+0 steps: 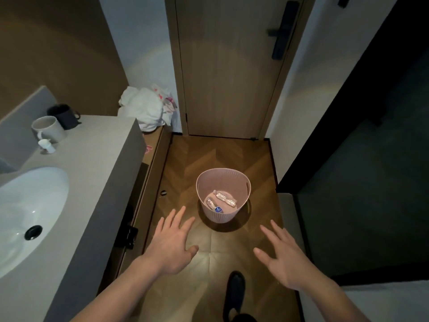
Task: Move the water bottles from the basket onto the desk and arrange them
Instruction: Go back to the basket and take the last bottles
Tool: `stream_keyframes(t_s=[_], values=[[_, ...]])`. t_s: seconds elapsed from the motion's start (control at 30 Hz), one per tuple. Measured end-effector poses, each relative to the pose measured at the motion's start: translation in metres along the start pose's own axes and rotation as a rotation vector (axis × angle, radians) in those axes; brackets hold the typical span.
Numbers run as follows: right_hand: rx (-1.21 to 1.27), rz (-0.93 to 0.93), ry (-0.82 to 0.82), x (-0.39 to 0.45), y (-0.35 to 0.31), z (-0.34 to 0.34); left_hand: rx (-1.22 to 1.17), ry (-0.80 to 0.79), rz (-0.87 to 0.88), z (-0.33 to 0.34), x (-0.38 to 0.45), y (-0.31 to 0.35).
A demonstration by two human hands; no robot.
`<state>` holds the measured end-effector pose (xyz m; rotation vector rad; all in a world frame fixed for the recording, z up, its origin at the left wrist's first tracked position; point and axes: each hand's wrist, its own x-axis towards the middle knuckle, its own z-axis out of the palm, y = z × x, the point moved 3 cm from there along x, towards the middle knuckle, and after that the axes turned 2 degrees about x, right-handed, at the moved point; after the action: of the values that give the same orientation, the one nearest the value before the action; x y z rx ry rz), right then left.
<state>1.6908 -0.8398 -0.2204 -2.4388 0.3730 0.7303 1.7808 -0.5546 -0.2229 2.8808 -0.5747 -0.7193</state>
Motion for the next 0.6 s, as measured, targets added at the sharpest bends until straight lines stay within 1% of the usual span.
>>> stream_keyframes(t_s=[0.23,0.37,0.5,0.6], values=[[-0.08,-0.066,-0.051,0.108,0.007,-0.062,-0.099,-0.044,-0.111,-0.014,0.085,0.012],[-0.101,-0.094,-0.094,0.158,-0.004,-0.079,-0.161,-0.085,-0.148,-0.013,0.118,0.011],[-0.086,-0.087,-0.137,0.214,-0.018,-0.094,-0.211,-0.148,-0.173,-0.015,0.171,-0.002],[-0.062,-0.048,-0.156,0.255,-0.028,-0.099,-0.239,-0.197,-0.183,-0.021,0.217,-0.018]])
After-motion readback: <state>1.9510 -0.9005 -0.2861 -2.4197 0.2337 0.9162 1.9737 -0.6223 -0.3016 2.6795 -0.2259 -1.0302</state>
